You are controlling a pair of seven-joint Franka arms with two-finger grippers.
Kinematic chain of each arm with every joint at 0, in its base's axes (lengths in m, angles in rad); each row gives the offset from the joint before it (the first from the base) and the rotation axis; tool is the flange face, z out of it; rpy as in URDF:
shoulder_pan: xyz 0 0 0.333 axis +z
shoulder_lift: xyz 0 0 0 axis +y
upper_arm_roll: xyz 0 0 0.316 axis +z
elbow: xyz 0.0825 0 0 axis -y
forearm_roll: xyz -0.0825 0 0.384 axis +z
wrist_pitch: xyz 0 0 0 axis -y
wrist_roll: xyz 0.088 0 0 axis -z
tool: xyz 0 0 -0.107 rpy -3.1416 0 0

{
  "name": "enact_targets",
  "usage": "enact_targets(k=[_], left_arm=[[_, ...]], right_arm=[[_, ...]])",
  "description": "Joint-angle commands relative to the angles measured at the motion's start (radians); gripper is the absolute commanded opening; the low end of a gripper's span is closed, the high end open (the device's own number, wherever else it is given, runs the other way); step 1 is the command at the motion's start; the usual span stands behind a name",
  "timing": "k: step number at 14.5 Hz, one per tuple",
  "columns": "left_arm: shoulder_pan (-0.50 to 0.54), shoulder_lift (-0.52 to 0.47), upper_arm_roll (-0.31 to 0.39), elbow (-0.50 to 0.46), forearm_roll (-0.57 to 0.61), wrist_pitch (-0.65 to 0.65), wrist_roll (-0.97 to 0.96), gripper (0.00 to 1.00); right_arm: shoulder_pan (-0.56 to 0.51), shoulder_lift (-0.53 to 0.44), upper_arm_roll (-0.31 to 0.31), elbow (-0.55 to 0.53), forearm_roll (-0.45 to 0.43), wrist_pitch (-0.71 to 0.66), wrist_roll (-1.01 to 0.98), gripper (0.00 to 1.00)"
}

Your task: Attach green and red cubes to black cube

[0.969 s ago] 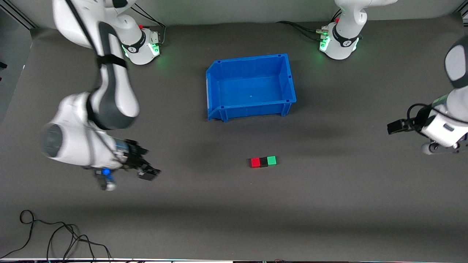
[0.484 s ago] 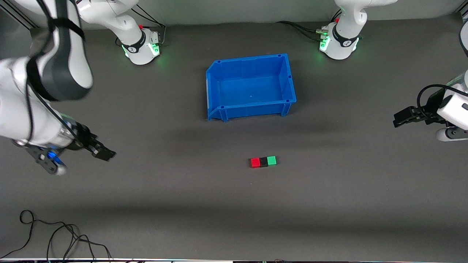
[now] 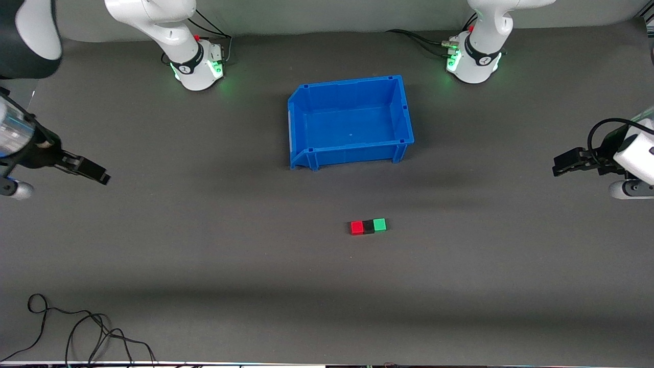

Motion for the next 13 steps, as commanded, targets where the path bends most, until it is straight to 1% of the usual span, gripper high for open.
enact_targets(k=[1,2,3,6,13], left_arm=[[0.006,-0.023,-0.002,-0.02,0.034,-0.014,0.032,1.0],[0.006,-0.023,-0.002,-0.026,0.047,-0.014,0.032,1.0],[0.005,-0.025,-0.002,-0.032,0.05,-0.013,0.032,1.0],[0.006,-0.028,-0.003,-0.03,0.048,-0.017,0.038,0.99],[0.02,-0.026,-0.003,-0.027,0.028,-0.023,0.046,0.98]], right_arm=[[-0.015,-0.035,0.009,-0.028,-0.022,0.014,-0.138,1.0],[-0.009,-0.039,-0.016,-0.027,-0.021,0.011,-0.172,1.0],[-0.004,-0.045,-0.027,-0.013,-0.021,0.001,-0.186,1.0],[-0.004,-0.049,-0.029,0.035,-0.01,-0.128,-0.188,1.0],[-0.003,-0.049,-0.032,0.035,-0.007,-0.136,-0.252,1.0]])
